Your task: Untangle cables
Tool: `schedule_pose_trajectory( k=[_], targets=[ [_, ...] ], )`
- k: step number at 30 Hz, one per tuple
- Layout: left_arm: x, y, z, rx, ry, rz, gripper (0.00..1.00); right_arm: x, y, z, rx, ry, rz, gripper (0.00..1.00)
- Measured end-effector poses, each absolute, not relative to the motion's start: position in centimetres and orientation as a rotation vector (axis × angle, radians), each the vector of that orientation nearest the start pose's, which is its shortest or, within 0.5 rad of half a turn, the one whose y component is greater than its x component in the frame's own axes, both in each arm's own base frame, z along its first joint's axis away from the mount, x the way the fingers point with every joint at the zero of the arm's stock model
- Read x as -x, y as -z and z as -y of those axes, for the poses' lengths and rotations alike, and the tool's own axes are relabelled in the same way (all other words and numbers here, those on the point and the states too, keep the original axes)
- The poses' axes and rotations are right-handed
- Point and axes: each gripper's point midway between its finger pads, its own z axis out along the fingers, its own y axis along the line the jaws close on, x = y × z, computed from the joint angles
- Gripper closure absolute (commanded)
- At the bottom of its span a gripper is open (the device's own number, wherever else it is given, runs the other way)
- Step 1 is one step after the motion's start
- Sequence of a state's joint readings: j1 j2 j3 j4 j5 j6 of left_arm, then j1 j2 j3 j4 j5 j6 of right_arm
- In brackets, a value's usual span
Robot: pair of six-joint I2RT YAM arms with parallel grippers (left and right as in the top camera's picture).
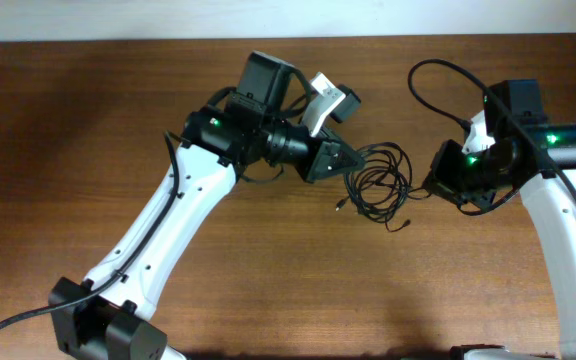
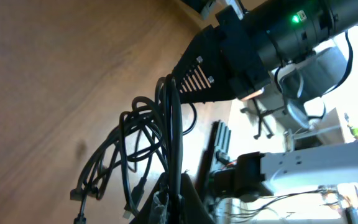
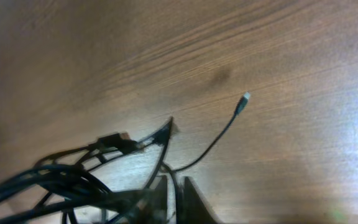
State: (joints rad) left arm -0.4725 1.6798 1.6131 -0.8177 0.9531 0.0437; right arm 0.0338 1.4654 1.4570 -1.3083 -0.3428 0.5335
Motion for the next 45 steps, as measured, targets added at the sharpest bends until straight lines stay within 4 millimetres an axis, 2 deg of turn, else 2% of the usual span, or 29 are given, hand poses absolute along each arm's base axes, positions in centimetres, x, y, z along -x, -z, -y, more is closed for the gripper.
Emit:
schedule_pose_trajectory(
  k=[2, 3, 11, 14, 17, 19, 26, 32, 37, 40, 45],
  targets=[
    [-30.0, -28.6, 30.8, -1.049, 1.339, -2.115, 0.99, -29.5, -20.6, -6.8, -0.704, -0.599, -2.856, 0.75],
    [-30.1, -28.6, 30.8, -1.072, 1.327, -2.094, 1.0, -29.5, -20.6, -6.8, -0.728, -0.604, -2.854, 0.68],
    [-30.1, -28.5, 30.7, -1.184, 1.26, -1.991, 1.0, -28.7, -20.4, -6.9, -0.804, -0.605, -2.877, 0.69],
    [-30.5, -28.2, 30.6, -1.186, 1.218, -1.999, 1.0, -28.5, -20.4, -6.9, -0.779, -0.601, -2.889, 0.8],
    [-30.8, -27.9, 30.4, -1.188, 1.182, -2.006, 1.0, -28.4, -20.3, -6.9, -0.767, -0.599, -2.896, 0.96],
    [-30.9, -27.8, 30.4, -1.187, 1.171, -2.009, 1.0, -28.3, -20.1, -6.9, -0.765, -0.599, -2.902, 0.96],
    [-31.0, -27.8, 30.3, -1.199, 1.155, -1.999, 1.0, -27.1, -18.3, -6.9, -0.789, -0.586, -2.961, 0.96],
    [-31.0, -27.8, 30.4, -1.26, 1.127, -1.939, 1.0, -27.1, -18.9, -8.5, -0.769, -0.74, -2.957, 0.96],
    [-30.8, -28.2, 30.6, -1.311, 1.124, -1.865, 1.0, -27.0, -19.3, -10.7, -0.672, -0.811, -2.97, 0.95],
    [-30.8, -28.3, 30.6, -1.319, 1.119, -1.853, 1.0, -27.0, -19.4, -10.9, -0.659, -0.817, -2.971, 0.89],
    [-30.8, -28.3, 30.6, -1.326, 1.118, -1.843, 1.0, -27.2, -19.4, -10.9, -0.65, -0.82, -2.961, 0.88]
  ],
)
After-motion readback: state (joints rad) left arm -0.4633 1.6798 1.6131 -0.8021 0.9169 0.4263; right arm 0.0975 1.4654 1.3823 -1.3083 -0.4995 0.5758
